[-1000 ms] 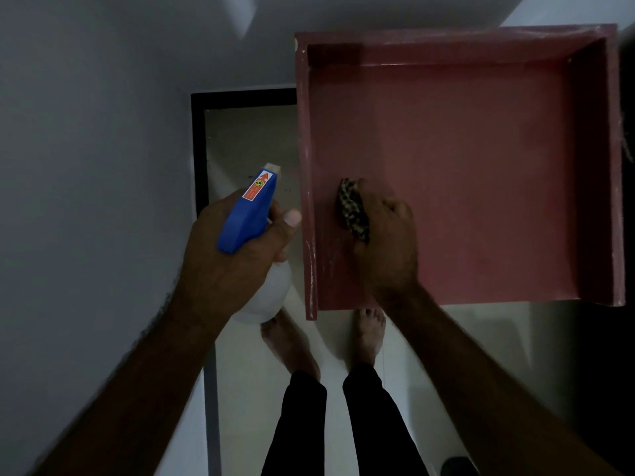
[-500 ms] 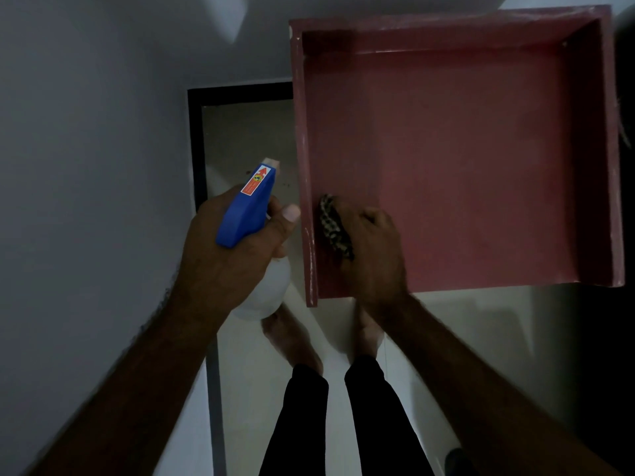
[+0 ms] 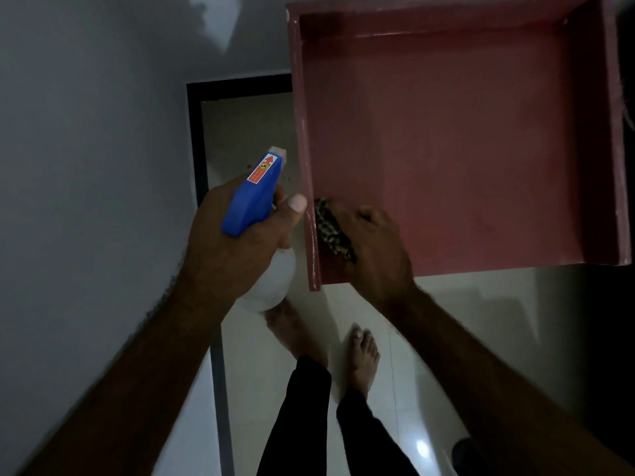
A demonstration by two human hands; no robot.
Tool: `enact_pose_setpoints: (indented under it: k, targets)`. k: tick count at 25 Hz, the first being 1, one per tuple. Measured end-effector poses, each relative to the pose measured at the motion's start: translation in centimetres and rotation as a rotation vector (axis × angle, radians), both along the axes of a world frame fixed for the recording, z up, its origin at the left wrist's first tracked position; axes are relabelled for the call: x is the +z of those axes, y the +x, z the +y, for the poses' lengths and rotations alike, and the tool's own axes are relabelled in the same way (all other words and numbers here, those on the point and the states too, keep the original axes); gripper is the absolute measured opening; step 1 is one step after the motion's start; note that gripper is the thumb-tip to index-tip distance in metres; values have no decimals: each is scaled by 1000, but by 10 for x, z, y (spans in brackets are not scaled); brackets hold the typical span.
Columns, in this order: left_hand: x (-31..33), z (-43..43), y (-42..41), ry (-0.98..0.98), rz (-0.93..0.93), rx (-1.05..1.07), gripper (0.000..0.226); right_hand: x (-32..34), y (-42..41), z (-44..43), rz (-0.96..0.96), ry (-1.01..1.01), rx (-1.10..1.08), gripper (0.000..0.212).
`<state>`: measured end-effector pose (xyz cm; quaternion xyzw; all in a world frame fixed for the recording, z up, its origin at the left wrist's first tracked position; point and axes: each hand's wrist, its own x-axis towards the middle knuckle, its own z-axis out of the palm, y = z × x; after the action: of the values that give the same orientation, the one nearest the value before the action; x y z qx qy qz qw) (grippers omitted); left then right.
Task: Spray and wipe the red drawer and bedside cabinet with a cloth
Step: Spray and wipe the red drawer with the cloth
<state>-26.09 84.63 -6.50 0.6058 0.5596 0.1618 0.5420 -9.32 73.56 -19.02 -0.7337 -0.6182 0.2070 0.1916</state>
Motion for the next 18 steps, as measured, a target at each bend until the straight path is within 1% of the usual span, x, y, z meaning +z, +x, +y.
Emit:
enact_pose_setpoints:
  k: [1,3,4,5,8,9,10,11,13,14,16,18]
  targets:
    - [0,-1,0,5,0,-2,31,-1,5,-1,9,-1,-54,82]
    - [0,-6,0,3,-10,4,30,-4,8,-4,56,-53,-258,82]
    - [0,-8,0,1,-14,12,30,-4,5,-4,72,-65,-312,80]
    - [0,-11,0,1,-11,17,30,-3,-1,-4,72,-68,-296,77]
    - [1,-20,-2,14,5,32,34,0,-14,-7,41,-10,-38,74]
    - [1,-23,-2,16,5,36,35,0,-11,-8,30,9,-13,74]
    - [1,-25,-3,13,5,39,35,0,-5,-8,28,9,-47,70]
    - [2,-28,-5,10,4,43,36,-2,2,-9,34,-8,-128,69]
    - [2,-33,-7,2,-1,59,36,-4,7,-12,62,-40,-290,73]
    - [2,-35,-7,1,0,66,37,-4,3,-13,63,-46,-300,73]
    - [2,-39,-7,-2,6,72,38,-1,-11,-14,60,-22,-181,75]
    - [3,-41,-6,-7,10,81,37,0,-17,-19,46,45,-29,82]
